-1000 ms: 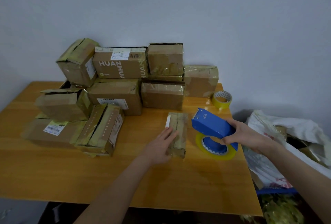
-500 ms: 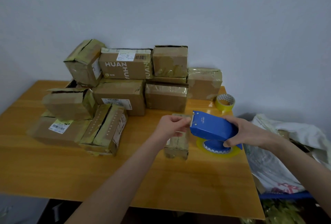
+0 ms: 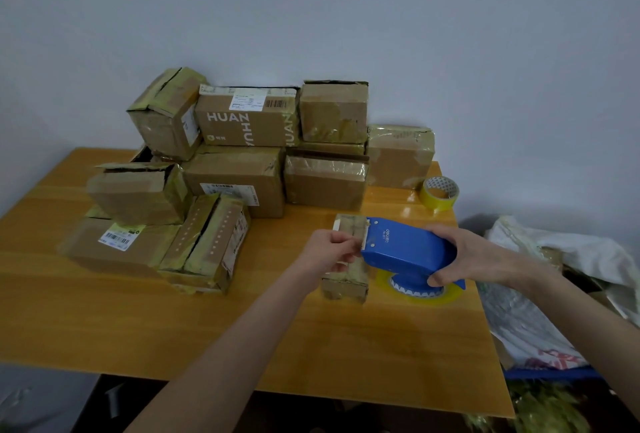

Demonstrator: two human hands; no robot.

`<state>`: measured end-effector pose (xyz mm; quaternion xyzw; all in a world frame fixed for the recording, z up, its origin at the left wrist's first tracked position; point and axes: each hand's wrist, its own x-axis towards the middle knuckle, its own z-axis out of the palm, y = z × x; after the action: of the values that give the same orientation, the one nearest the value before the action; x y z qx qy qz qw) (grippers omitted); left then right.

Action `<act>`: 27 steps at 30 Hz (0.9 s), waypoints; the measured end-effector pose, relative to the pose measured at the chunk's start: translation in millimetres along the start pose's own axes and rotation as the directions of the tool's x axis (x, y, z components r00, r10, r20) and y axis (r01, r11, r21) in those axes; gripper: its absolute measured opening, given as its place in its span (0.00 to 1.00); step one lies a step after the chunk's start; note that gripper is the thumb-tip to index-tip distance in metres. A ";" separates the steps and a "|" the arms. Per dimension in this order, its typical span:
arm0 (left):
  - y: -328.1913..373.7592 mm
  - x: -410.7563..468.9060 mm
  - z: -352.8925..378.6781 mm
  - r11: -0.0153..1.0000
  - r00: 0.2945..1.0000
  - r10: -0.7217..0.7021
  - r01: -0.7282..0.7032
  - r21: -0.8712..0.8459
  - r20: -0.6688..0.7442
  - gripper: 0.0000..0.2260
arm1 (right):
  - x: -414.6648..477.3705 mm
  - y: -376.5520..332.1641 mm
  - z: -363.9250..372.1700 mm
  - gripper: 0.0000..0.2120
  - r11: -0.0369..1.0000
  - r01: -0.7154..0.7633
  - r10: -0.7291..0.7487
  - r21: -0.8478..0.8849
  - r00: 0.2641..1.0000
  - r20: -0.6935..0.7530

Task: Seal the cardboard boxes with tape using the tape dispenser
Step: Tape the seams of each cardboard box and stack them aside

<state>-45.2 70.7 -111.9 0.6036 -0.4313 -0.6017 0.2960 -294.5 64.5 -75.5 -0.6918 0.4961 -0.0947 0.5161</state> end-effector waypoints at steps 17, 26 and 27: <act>-25.7 -19.7 -24.1 0.995 0.980 0.068 -0.054 0.079 -0.188 0.04 | -9.9 -5.1 12.5 0.28 0.971 0.062 -0.068 -0.230 0.998 -0.018; -68.8 -9.3 -53.8 0.981 0.943 0.055 0.011 0.195 -0.329 0.06 | -16.3 33.1 3.8 0.30 0.924 -0.090 0.089 -0.371 0.996 -0.020; -71.0 -6.5 -51.6 0.978 0.943 0.050 0.020 0.206 -0.330 0.07 | -15.1 35.8 5.1 0.32 0.914 -0.104 0.101 -0.391 0.994 -0.029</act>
<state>17.7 100.2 -165.8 0.7208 -0.4398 -0.4404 0.3050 -319.7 80.3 -100.9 -0.7537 0.5427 0.0307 0.3693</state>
